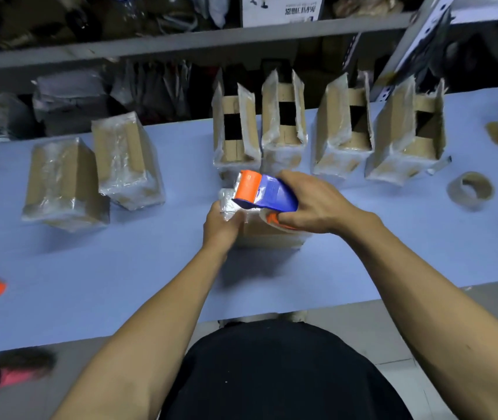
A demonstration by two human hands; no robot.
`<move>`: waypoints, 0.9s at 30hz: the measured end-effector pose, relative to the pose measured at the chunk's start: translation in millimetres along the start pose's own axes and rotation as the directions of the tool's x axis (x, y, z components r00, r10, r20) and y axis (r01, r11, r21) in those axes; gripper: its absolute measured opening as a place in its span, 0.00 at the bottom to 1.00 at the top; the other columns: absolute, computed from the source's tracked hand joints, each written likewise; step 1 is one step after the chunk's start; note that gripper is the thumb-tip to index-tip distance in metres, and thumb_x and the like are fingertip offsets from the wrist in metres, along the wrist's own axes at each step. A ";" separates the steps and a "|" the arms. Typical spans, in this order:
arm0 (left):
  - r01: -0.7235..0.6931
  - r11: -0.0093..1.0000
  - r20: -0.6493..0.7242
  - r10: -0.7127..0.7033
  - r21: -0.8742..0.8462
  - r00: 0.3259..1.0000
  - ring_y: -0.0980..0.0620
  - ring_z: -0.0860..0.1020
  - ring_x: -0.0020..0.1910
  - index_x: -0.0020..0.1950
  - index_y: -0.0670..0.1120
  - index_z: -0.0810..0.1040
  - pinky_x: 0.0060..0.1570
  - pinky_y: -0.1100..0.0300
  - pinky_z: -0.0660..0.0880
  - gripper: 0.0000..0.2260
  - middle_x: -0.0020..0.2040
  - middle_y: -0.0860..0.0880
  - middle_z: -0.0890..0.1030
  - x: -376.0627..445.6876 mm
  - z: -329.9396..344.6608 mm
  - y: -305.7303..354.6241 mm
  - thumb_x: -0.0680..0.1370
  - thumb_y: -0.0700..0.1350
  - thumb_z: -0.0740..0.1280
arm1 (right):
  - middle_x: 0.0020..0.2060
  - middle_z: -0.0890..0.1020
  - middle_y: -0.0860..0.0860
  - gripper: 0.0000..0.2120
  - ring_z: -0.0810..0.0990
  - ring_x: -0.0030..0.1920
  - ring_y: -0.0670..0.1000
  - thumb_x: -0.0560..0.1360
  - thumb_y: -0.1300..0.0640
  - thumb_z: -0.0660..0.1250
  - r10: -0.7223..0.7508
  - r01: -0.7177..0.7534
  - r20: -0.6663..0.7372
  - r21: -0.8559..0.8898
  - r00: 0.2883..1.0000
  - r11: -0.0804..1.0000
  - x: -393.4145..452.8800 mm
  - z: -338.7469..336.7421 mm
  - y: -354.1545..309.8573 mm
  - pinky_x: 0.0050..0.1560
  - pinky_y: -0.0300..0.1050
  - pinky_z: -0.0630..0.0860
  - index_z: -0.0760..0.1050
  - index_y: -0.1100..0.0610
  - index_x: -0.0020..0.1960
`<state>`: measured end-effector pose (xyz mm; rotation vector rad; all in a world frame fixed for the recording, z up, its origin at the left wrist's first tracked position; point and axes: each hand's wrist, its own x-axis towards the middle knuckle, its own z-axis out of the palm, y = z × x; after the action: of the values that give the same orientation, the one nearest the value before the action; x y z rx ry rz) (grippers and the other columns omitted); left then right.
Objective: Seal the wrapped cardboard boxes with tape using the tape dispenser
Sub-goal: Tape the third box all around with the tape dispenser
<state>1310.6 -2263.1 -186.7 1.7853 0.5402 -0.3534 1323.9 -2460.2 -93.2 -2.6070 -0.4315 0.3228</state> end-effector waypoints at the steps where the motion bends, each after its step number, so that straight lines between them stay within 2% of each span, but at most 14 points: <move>1: 0.010 1.000 0.041 -0.011 0.025 0.999 0.46 0.81 0.54 0.57 0.57 0.78 0.52 0.49 0.79 0.21 0.54 0.52 0.83 0.7 -5.0 1.9 0.66 0.57 0.74 | 0.42 0.73 0.43 0.18 0.73 0.40 0.52 0.67 0.39 0.69 -0.005 0.005 0.014 0.004 1.000 1.000 2.2 1.6 -2.5 0.33 0.41 0.64 0.65 0.43 0.49; 3: 0.048 0.998 0.056 -0.050 0.027 0.997 0.49 0.78 0.61 0.68 0.53 0.75 0.58 0.50 0.77 0.29 0.63 0.53 0.79 5.0 -19.0 2.9 0.68 0.55 0.77 | 0.42 0.73 0.43 0.18 0.72 0.40 0.51 0.67 0.39 0.69 -0.006 0.006 0.015 0.009 1.000 1.000 6.7 1.1 -3.1 0.35 0.43 0.64 0.65 0.43 0.50; 4: 0.043 0.999 -0.014 -0.043 0.009 0.999 0.51 0.75 0.64 0.73 0.49 0.71 0.61 0.54 0.74 0.31 0.66 0.54 0.75 7.0 -27.1 4.4 0.72 0.51 0.76 | 0.43 0.73 0.43 0.18 0.72 0.41 0.51 0.68 0.39 0.69 -0.015 0.015 0.020 0.012 1.000 1.000 8.0 0.4 -2.3 0.36 0.44 0.65 0.66 0.44 0.50; 5: -0.001 1.000 -0.116 -0.001 -0.016 0.993 0.51 0.74 0.66 0.73 0.47 0.72 0.62 0.56 0.73 0.27 0.67 0.51 0.75 8.9 -34.7 6.3 0.75 0.48 0.73 | 0.44 0.73 0.44 0.19 0.72 0.41 0.51 0.67 0.39 0.69 -0.028 0.027 0.029 0.019 0.999 0.999 8.6 -0.7 -0.7 0.37 0.44 0.65 0.66 0.45 0.51; 6: -0.055 0.997 -0.198 0.045 -0.044 0.979 0.50 0.76 0.64 0.68 0.46 0.76 0.61 0.57 0.74 0.19 0.64 0.50 0.78 9.9 -41.0 9.7 0.78 0.46 0.70 | 0.44 0.73 0.44 0.20 0.73 0.41 0.51 0.67 0.39 0.69 -0.040 0.040 0.034 0.027 0.999 0.999 9.0 -1.1 0.7 0.38 0.45 0.66 0.67 0.45 0.52; 7: -0.084 0.991 -0.200 0.061 -0.104 0.978 0.48 0.79 0.59 0.61 0.46 0.79 0.56 0.56 0.76 0.11 0.56 0.50 0.81 9.2 -44.4 16.2 0.80 0.46 0.68 | 0.44 0.74 0.44 0.21 0.73 0.42 0.51 0.66 0.38 0.67 -0.050 0.049 0.034 0.030 0.998 0.998 9.6 -1.7 1.6 0.38 0.45 0.66 0.68 0.46 0.53; 8: -0.071 0.981 -0.118 0.051 -0.178 0.992 0.47 0.80 0.53 0.54 0.45 0.81 0.51 0.56 0.78 0.07 0.50 0.49 0.82 6.2 -44.2 24.9 0.82 0.48 0.66 | 0.44 0.74 0.44 0.22 0.74 0.42 0.51 0.65 0.37 0.66 -0.056 0.055 0.029 0.029 0.998 0.998 10.3 -1.9 2.1 0.38 0.45 0.67 0.69 0.47 0.53; 9: -0.018 0.969 0.015 0.022 -0.247 1.000 0.47 0.81 0.48 0.51 0.45 0.81 0.45 0.56 0.79 0.10 0.46 0.48 0.83 2.8 -42.1 33.2 0.83 0.49 0.65 | 0.45 0.74 0.44 0.24 0.74 0.43 0.51 0.64 0.36 0.65 -0.061 0.061 0.028 0.026 0.998 0.998 11.1 -2.1 2.4 0.38 0.44 0.67 0.69 0.48 0.55; 11: 0.146 0.926 0.257 -0.056 -0.348 0.965 0.49 0.83 0.41 0.51 0.44 0.81 0.38 0.58 0.80 0.13 0.43 0.46 0.85 -4.2 -36.1 45.7 0.83 0.52 0.63 | 0.45 0.74 0.43 0.26 0.74 0.43 0.50 0.63 0.35 0.64 -0.080 0.079 0.035 0.028 0.996 0.996 12.3 -2.1 3.4 0.39 0.43 0.68 0.69 0.47 0.57; 13: 0.267 0.868 0.348 -0.118 -0.418 0.930 0.50 0.84 0.38 0.51 0.45 0.81 0.36 0.59 0.80 0.13 0.41 0.47 0.85 -9.2 -31.6 53.4 0.82 0.53 0.64 | 0.45 0.74 0.42 0.28 0.74 0.43 0.49 0.62 0.33 0.62 -0.088 0.087 0.026 0.042 0.996 0.995 12.3 -2.4 5.7 0.37 0.42 0.67 0.70 0.46 0.57; 15: 0.284 0.837 0.336 -0.129 -0.468 0.933 0.50 0.84 0.37 0.51 0.45 0.80 0.37 0.58 0.79 0.12 0.40 0.48 0.85 -10.4 -30.1 55.7 0.82 0.53 0.65 | 0.44 0.75 0.42 0.28 0.75 0.42 0.50 0.60 0.34 0.61 -0.076 0.075 0.016 0.056 0.997 0.996 13.0 -2.8 8.4 0.37 0.44 0.69 0.70 0.46 0.56; 18: 0.158 0.878 0.261 -0.040 -0.451 0.964 0.50 0.85 0.38 0.49 0.45 0.81 0.38 0.57 0.80 0.12 0.39 0.49 0.86 -10.1 -30.2 53.3 0.83 0.52 0.64 | 0.45 0.76 0.44 0.28 0.75 0.42 0.50 0.60 0.35 0.61 -0.090 0.089 0.027 0.058 0.996 0.994 15.1 -2.8 11.2 0.39 0.46 0.72 0.71 0.47 0.57; 23: 0.123 0.888 0.260 -0.004 -0.442 0.965 0.49 0.85 0.40 0.49 0.42 0.81 0.40 0.53 0.81 0.18 0.41 0.47 0.86 -11.1 -31.2 52.6 0.82 0.57 0.63 | 0.44 0.75 0.43 0.25 0.75 0.42 0.50 0.63 0.39 0.65 -0.109 0.106 0.049 0.069 0.993 0.992 17.2 -3.3 15.9 0.37 0.43 0.69 0.70 0.47 0.57; 27: 0.039 0.944 0.219 0.036 -0.329 0.975 0.53 0.84 0.40 0.49 0.44 0.82 0.37 0.61 0.80 0.12 0.40 0.48 0.86 -7.8 -34.0 50.0 0.82 0.52 0.67 | 0.47 0.77 0.45 0.25 0.75 0.44 0.50 0.65 0.41 0.67 -0.124 0.119 0.085 0.062 0.989 0.991 18.8 -4.9 16.3 0.41 0.46 0.73 0.70 0.49 0.59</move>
<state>1329.2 -2242.6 -132.4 1.3988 0.4136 -0.4308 1346.7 -2469.2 -99.8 -2.5048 -0.6000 0.4045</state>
